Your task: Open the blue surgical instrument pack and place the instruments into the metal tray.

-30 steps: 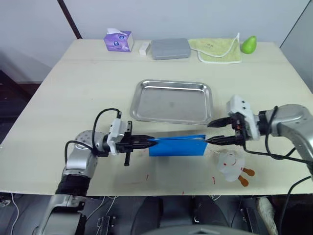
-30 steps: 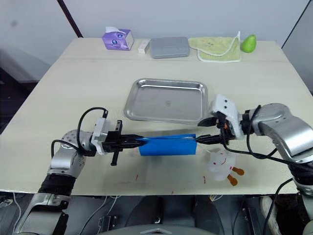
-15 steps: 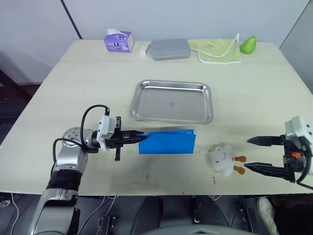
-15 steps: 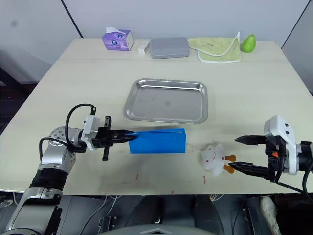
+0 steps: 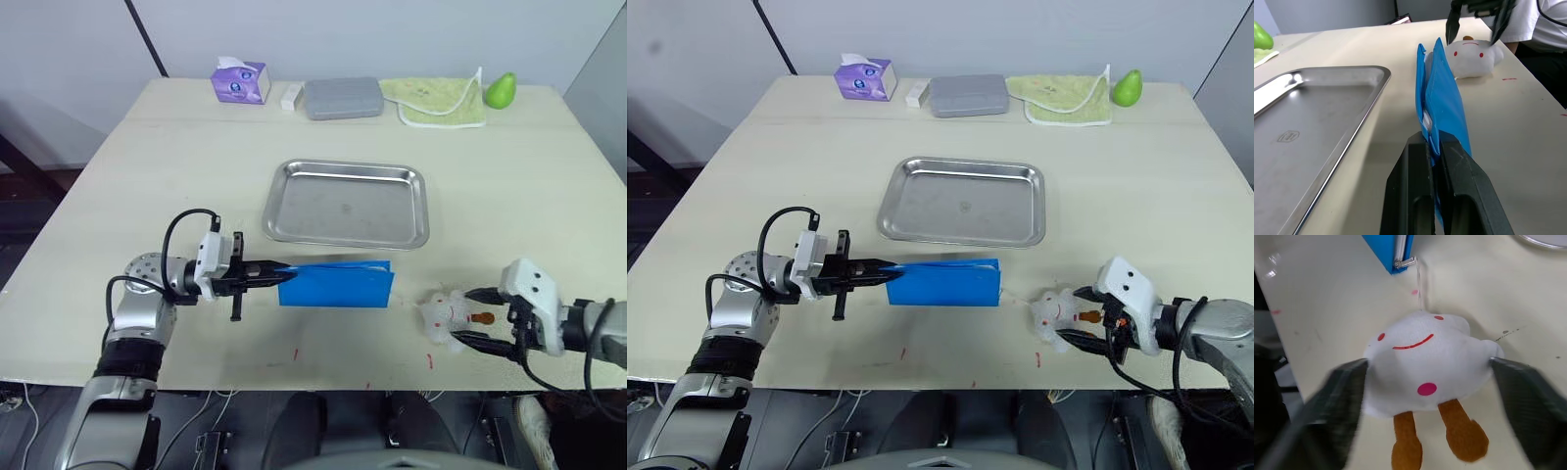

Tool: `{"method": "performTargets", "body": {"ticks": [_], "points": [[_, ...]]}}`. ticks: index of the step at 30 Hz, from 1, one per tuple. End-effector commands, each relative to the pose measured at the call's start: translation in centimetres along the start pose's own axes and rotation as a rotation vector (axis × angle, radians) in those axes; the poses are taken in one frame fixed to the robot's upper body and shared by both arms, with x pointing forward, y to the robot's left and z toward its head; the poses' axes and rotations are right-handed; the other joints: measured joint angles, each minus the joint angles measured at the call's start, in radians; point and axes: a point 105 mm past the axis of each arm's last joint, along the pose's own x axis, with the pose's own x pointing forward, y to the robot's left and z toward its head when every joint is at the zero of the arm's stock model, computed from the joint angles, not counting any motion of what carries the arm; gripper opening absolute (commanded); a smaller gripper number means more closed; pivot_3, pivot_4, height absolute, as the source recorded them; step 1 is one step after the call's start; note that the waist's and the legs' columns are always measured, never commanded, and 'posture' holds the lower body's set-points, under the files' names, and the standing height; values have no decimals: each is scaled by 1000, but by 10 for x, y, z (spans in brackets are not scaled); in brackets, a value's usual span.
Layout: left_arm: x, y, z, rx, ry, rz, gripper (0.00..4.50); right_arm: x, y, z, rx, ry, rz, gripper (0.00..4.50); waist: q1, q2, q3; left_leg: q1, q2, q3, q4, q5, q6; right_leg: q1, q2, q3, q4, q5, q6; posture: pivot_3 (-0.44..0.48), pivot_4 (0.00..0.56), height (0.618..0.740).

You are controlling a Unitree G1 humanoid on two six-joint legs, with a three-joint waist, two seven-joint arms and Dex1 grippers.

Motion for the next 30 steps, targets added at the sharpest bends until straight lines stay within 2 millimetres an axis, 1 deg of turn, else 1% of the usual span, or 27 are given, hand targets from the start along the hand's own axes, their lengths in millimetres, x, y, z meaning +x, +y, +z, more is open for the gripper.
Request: {"method": "performTargets", "body": {"ticks": [1,2,3,4,5,6,8,10,13,16,17,20,22,26,30], "points": [[4,-5,4,30,-2,-24,0,3,-5,3,-55,16,-18,2207,0,0,0,0,0,0,0,0,0,0,0,0,0,0,0,0,150,740],[5,-6,4,32,-4,-23,0,3,-6,3,-62,23,-22,1731,0,0,0,0,0,0,0,0,0,0,0,0,0,0,0,0,150,740],[6,-6,5,32,-8,-20,0,4,-6,2,-70,33,-19,1113,2,0,0,0,0,0,0,0,0,0,0,0,0,0,0,0,150,740],[6,-6,5,33,-10,-18,0,4,-6,2,-73,37,-17,661,3,0,0,0,0,0,0,0,0,0,0,0,0,0,0,0,150,740],[6,-7,6,33,-10,-16,0,4,-5,3,-78,40,-16,293,3,0,0,0,0,0,0,0,0,0,0,0,0,0,0,0,150,740],[7,-7,6,33,-11,-15,0,3,-5,3,-86,46,-16,128,3,0,0,0,0,0,0,0,0,0,0,-1,0,0,0,0,150,740],[7,-8,6,34,-10,-16,0,1,-7,7,-80,31,-25,128,3,0,0,0,0,0,0,0,0,0,0,0,0,0,0,0,150,740],[8,-8,7,34,-13,-17,0,-5,-8,17,-50,-26,-22,128,3,0,0,0,0,0,0,0,0,0,0,-1,0,0,0,0,150,740],[10,-9,9,34,-16,-23,0,-21,-13,42,34,-180,-2,128,2,0,0,0,0,0,0,0,0,0,0,0,0,0,0,0,150,740],[11,-9,9,34,-15,-30,0,-35,-18,60,75,-265,18,128,2,0,0,0,0,0,0,0,0,0,0,0,0,0,0,0,150,740],[11,-9,9,35,-14,-32,0,-38,-19,65,84,-282,27,128,3,0,0,0,0,0,0,0,0,0,0,0,0,0,0,0,150,740],[13,-8,10,38,-11,-39,0,-46,-18,87,98,-368,81,128,1,0,0,0,0,-1,0,0,0,0,0,-1,0,0,0,0,150,740],[15,-7,10,40,-9,-43,0,-47,-15,100,93,-409,122,128,0,0,0,0,0,-1,0,0,0,0,0,-1,0,0,0,0,150,740],[17,-7,10,44,-2,-54,0,-42,-10,116,80,-439,173,128,3,0,0,-1,0,-1,0,0,0,0,0,-2,-1,0,0,0,150,740],[22,-4,13,55,1,-67,0,-24,1,137,8,-449,255,128,-3,0,0,-1,0,0,0,0,0,0,0,-1,0,0,0,0,150,740]]}}
